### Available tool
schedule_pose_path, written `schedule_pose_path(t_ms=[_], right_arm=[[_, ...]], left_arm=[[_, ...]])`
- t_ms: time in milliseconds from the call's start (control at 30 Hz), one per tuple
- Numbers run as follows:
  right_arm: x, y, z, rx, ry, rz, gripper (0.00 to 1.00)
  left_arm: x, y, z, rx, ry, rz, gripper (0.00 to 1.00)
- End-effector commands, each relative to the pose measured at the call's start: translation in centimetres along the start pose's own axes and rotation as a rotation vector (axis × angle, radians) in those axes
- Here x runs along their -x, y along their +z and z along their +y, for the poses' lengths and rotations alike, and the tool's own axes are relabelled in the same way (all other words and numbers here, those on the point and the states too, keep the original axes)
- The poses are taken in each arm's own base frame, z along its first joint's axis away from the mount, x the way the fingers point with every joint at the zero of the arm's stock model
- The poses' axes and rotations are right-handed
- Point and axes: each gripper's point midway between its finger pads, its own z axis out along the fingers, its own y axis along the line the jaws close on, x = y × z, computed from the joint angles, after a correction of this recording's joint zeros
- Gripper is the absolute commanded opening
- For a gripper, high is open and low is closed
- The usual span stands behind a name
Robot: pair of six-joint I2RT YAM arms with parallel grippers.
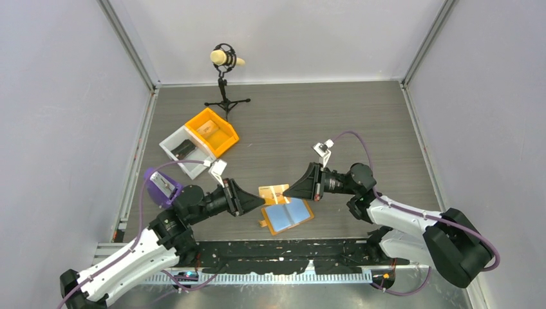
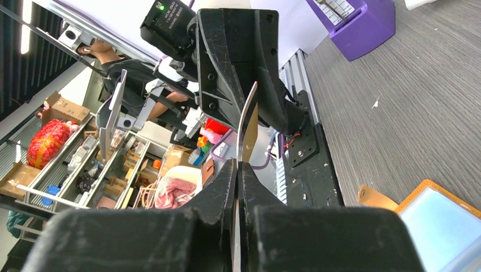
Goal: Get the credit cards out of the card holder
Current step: Place the credit card in the storage box.
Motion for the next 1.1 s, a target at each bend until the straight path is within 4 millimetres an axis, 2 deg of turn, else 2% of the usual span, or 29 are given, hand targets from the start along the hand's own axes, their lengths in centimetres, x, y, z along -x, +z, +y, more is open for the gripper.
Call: schedule_pose_path(t_ms=[0,133,200,267,300,333,367,400,433,467,500,533,567,600,700,733,767,800,833,867,900,933,1067], right_arm=[[0.3,0.2,1.4,0.064,-0.047,0.016,0.05],[0.0,0.3,0.8,0.056,-0.040,0.027,0.05],[-0.1,0.3,0.4,0.044,-0.041,0.036,0.05],[-0.3,0.2,-0.2,0.021,-0.043,0.041,0.14],[-0.4,0.3,-0.7,-0.005,-0.030,0.043,0.24],[-0.3,0.3,-0.7,-0.011,-0.051,0.040,0.29],[-0.2,0.3,-0.9,-0.025,-0.047,0.038,0.40],[0.0,0.2,-0.6,-0.022,-0.072,0.032,0.47],[0.2,0.2,-0.7,-0.038,-0.073,0.027,0.67],[0.5,0.1,-0.1,-0.032,-0.121,0.014,0.75],[0.6,-0.1,-0.7,-0.070,-0.121,0.003,0.83],[1.1,-0.3,-0.2,-0.072,-0.199,-0.019,0.84],[1.2,-0.6,-0.9,-0.124,-0.198,-0.037,0.88],[1.7,-1.0,-0.3,-0.131,-0.271,-0.061,1.00],[3.1,-2.5,-1.1,-0.283,-0.319,-0.138,0.96],[3.0,-3.3,-2.6,-0.378,-0.285,-0.141,0.95],[3.8,-3.6,-2.1,-0.406,-0.330,-0.154,0.95],[3.5,-4.6,-3.5,-0.502,-0.300,-0.140,0.95],[4.3,-4.9,-3.1,-0.526,-0.349,-0.146,0.95],[3.8,-5.8,-4.3,-0.605,-0.328,-0.121,0.96],[4.2,-6.0,-4.1,-0.624,-0.357,-0.111,0.95],[3.7,-6.5,-4.7,-0.665,-0.344,-0.087,0.96],[3.1,-6.8,-4.5,-0.661,-0.353,-0.056,0.95]], left_arm=[[1.1,0.3,-2.6,-0.096,0.004,-0.023,0.30],[1.2,0.4,-2.4,-0.100,-0.038,-0.042,0.01],[1.4,0.3,-2.2,-0.089,-0.032,-0.056,0.00],[1.7,0.3,-1.3,-0.037,-0.027,-0.072,0.00],[1.8,0.2,-1.1,-0.024,-0.022,-0.075,0.00],[2.1,0.2,-1.3,-0.021,-0.013,-0.081,0.00],[2.0,0.1,-1.0,-0.002,-0.007,-0.076,0.00],[2.3,0.0,-0.9,0.016,0.003,-0.081,0.00],[2.6,-0.1,-0.5,0.048,0.014,-0.089,0.00],[3.0,-0.2,-0.2,0.086,0.029,-0.100,0.00],[3.6,-0.4,0.5,0.142,0.042,-0.114,0.00],[4.3,-0.7,1.2,0.198,0.058,-0.134,0.00],[5.2,-0.9,1.3,0.243,0.073,-0.158,0.00],[6.0,-1.2,1.8,0.287,0.085,-0.174,0.00],[8.7,-1.9,2.8,0.404,0.116,-0.226,0.00],[9.6,-2.3,3.7,0.466,0.113,-0.241,0.00],[10.7,-2.9,4.3,0.522,0.103,-0.271,0.00],[11.7,-3.3,5.2,0.578,0.090,-0.292,0.00],[13.0,-3.7,5.8,0.616,0.081,-0.319,0.00],[14.2,-4.0,6.4,0.645,0.072,-0.345,0.00],[15.3,-4.2,7.1,0.675,0.061,-0.372,0.00],[16.4,-4.4,7.8,0.704,0.046,-0.399,0.00],[20.3,-5.0,11.0,0.797,-0.011,-0.486,0.00]])
